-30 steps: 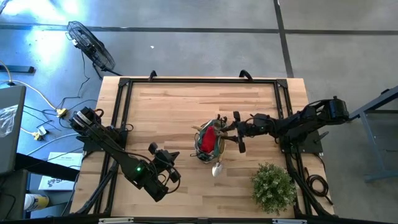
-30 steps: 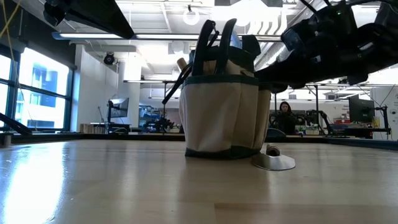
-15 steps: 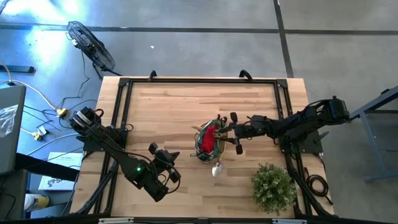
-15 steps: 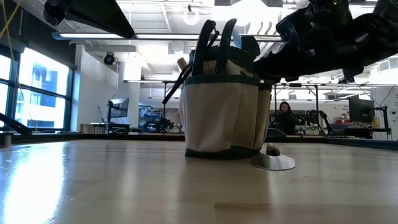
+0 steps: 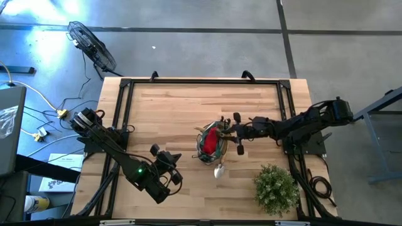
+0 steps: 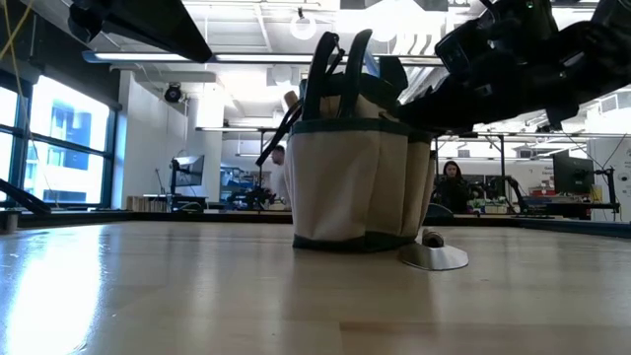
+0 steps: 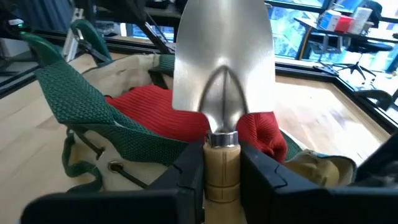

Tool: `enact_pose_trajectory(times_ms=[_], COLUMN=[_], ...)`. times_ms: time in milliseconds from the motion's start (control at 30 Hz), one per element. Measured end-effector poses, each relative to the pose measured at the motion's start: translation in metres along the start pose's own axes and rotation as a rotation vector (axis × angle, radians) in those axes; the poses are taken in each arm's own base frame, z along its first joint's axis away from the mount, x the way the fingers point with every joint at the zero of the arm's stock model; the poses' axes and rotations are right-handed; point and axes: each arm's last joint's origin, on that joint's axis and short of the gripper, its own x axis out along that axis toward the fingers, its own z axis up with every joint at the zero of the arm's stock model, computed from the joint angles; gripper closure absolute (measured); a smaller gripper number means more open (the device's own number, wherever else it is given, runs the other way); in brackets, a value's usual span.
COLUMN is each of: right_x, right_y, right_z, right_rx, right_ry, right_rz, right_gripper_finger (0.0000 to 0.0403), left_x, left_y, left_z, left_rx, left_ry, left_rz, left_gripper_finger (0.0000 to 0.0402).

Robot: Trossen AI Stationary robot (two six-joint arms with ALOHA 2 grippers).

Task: Pick & Place Garden tools in Gardening bag
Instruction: Put the right brown trowel into the green gardening bag

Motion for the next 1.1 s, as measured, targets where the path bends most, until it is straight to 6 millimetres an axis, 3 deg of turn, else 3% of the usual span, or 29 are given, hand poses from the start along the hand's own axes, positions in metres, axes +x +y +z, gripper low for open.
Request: enact_pose_trajectory(times_ms=[500,733,1100], right_x=[-0.017,-0.022,-0.025], right_y=[0.013,0.015,0.016], right_z=[0.017,0.01,0.019], right_rx=[0.016,0.08,0.15], right_ry=[-0.004,0.01,-0.106], right_rz=[-0.149,-0.213,-0.285], right_gripper_finger=[0.0347,0.0347,0.0347], left_x=[0.0,0.0,0.0], left_y=[0.0,0.001,0.005], left_z=[0.0,0.0,0.002], left_rx=[0.008,-0.008,0.019], left_ry=[0.003,-0.02,-0.11], left_rz=[0.002,0.008,0.055], left_gripper_finger=[0.0402,0.0402,0.0402])
